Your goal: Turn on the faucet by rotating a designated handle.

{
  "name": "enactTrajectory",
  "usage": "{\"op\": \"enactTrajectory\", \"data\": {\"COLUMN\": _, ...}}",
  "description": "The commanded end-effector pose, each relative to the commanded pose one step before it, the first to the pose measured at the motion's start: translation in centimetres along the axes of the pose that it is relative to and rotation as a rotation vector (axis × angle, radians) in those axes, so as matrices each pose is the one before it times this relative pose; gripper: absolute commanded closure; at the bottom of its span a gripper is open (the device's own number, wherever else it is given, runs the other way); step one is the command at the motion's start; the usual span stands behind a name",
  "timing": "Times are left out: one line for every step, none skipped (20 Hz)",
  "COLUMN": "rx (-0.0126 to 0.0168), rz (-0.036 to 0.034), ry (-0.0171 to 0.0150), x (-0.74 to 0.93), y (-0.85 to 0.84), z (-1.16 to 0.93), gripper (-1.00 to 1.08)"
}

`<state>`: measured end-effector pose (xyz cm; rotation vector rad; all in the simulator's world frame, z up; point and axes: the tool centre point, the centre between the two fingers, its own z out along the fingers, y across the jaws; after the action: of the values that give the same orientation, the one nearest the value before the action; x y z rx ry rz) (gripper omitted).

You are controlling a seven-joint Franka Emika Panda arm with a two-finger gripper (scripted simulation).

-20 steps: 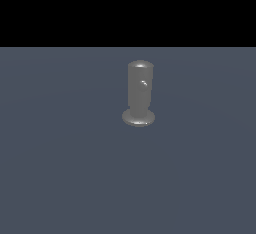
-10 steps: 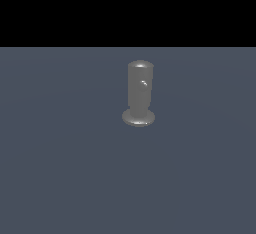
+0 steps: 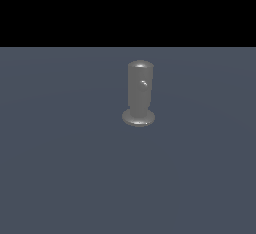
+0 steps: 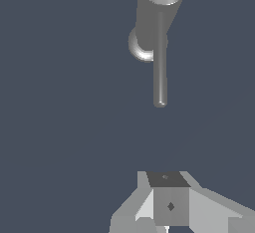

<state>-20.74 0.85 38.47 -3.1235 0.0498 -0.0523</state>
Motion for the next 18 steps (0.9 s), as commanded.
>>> {"op": "enactTrajectory", "data": {"rx": -0.00234, "rz": 0.00414, "ry": -0.0042, "x": 0.768, "y": -0.154, "z": 2.232, "gripper": 1.08}}
{"op": "enactTrajectory", "data": {"rx": -0.0009, "rz": 0.00156, "ry": -0.00171, "x": 0.319, "y": -0.062, "z": 0.866, "gripper": 1.08}}
{"op": "enactTrajectory", "data": {"rx": -0.0009, "rz": 0.00156, "ry": -0.00172, "x": 0.321, "y": -0.062, "z": 0.862, "gripper": 1.08}}
{"op": "enactTrajectory", "data": {"rx": -0.0009, "rz": 0.00156, "ry": -0.00172, "x": 0.323, "y": -0.062, "z": 0.858, "gripper": 1.08}}
{"op": "enactTrajectory", "data": {"rx": -0.00089, "rz": 0.00156, "ry": -0.00172, "x": 0.325, "y": -0.062, "z": 0.856, "gripper": 1.08}}
{"op": "enactTrajectory", "data": {"rx": -0.00089, "rz": 0.00156, "ry": -0.00172, "x": 0.328, "y": -0.062, "z": 0.855, "gripper": 1.08}}
{"op": "enactTrajectory", "data": {"rx": -0.00089, "rz": 0.00157, "ry": -0.00172, "x": 0.331, "y": -0.062, "z": 0.854, "gripper": 1.08}}
{"op": "enactTrajectory", "data": {"rx": -0.00085, "rz": 0.00151, "ry": -0.00165, "x": 0.328, "y": -0.062, "z": 0.838, "gripper": 1.08}}
{"op": "enactTrajectory", "data": {"rx": -0.00085, "rz": 0.00151, "ry": -0.00165, "x": 0.318, "y": -0.057, "z": 0.799, "gripper": 1.08}}
{"op": "enactTrajectory", "data": {"rx": -0.00078, "rz": 0.00138, "ry": -0.00151, "x": 0.303, "y": -0.055, "z": 0.755, "gripper": 1.08}}
{"op": "enactTrajectory", "data": {"rx": -0.00073, "rz": 0.00131, "ry": -0.00143, "x": 0.29, "y": -0.052, "z": 0.714, "gripper": 1.08}}
{"op": "enactTrajectory", "data": {"rx": -0.00069, "rz": 0.00124, "ry": -0.00135, "x": 0.276, "y": -0.05, "z": 0.674, "gripper": 1.08}}
{"op": "enactTrajectory", "data": {"rx": -0.00065, "rz": 0.00116, "ry": -0.00125, "x": 0.263, "y": -0.047, "z": 0.633, "gripper": 1.08}}
{"op": "enactTrajectory", "data": {"rx": -0.00066, "rz": 0.00116, "ry": -0.00125, "x": 0.253, "y": -0.042, "z": 0.596, "gripper": 1.08}}
{"op": "enactTrajectory", "data": {"rx": -0.00056, "rz": 0.00098, "ry": -0.00105, "x": 0.236, "y": -0.042, "z": 0.55, "gripper": 1.08}}
{"op": "enactTrajectory", "data": {"rx": -0.00057, "rz": 0.00098, "ry": -0.00105, "x": 0.224, "y": -0.037, "z": 0.513, "gripper": 1.08}}
{"op": "enactTrajectory", "data": {"rx": -0.00057, "rz": 0.00099, "ry": -0.00104, "x": 0.211, "y": -0.032, "z": 0.476, "gripper": 1.08}}
{"op": "enactTrajectory", "data": {"rx": -0.00045, "rz": 0.00076, "ry": -0.0008, "x": 0.19, "y": -0.033, "z": 0.427, "gripper": 1.08}}
